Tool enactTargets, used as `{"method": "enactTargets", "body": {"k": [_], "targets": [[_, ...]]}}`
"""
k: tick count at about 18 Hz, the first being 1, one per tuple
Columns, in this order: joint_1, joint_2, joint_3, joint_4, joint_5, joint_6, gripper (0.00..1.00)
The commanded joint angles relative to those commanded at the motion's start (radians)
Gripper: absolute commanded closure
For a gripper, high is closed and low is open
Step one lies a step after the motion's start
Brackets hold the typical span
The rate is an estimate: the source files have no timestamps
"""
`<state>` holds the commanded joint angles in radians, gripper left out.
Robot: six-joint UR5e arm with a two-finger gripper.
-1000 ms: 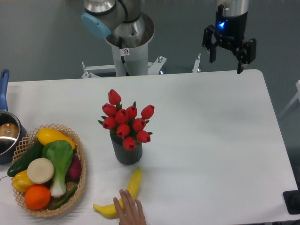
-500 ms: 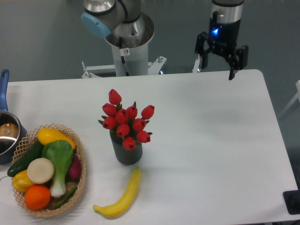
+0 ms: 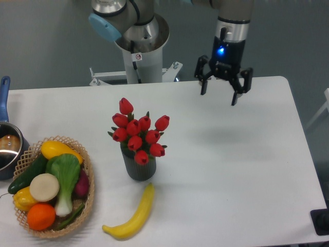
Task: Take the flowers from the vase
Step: 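Move the open gripper down toward the red tulip stems above the vase, then close the gripper around the red tulip stems below the blooms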
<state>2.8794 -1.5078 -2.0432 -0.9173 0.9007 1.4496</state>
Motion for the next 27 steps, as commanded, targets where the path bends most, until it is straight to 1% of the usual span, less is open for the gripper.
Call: {"method": "enactTargets", "body": {"k": [2, 6, 9, 11, 13, 15, 19, 21, 24, 27], "targets": [[-0.035, -0.017, -0.002, 0.003, -0.025, 0.002, 0.00], [-0.092, -0.018, -0.003, 0.005, -0.032, 0.002, 0.00], [-0.133, -0.022, -0.017, 0.003, -0.078, 0.000, 0.00], [-0.140, -0.046, -0.018, 0.006, -0.120, 0.000, 0.00], [-0.161, -0.075, -0.020, 0.018, -0.149, 0.000, 0.00], [-0.183, -0.095, -0.020, 0.032, -0.152, 0.000, 0.00], [-0.203, -0.133, -0.015, 0.043, -0.157, -0.002, 0.00], [-0.223, -0.155, -0.009, 0.043, -0.189, -0.006, 0.00], [-0.224, -0.170, -0.003, 0.049, -0.220, -0.041, 0.00], [-0.224, -0.175, -0.005, 0.049, -0.247, -0.049, 0.00]]}}
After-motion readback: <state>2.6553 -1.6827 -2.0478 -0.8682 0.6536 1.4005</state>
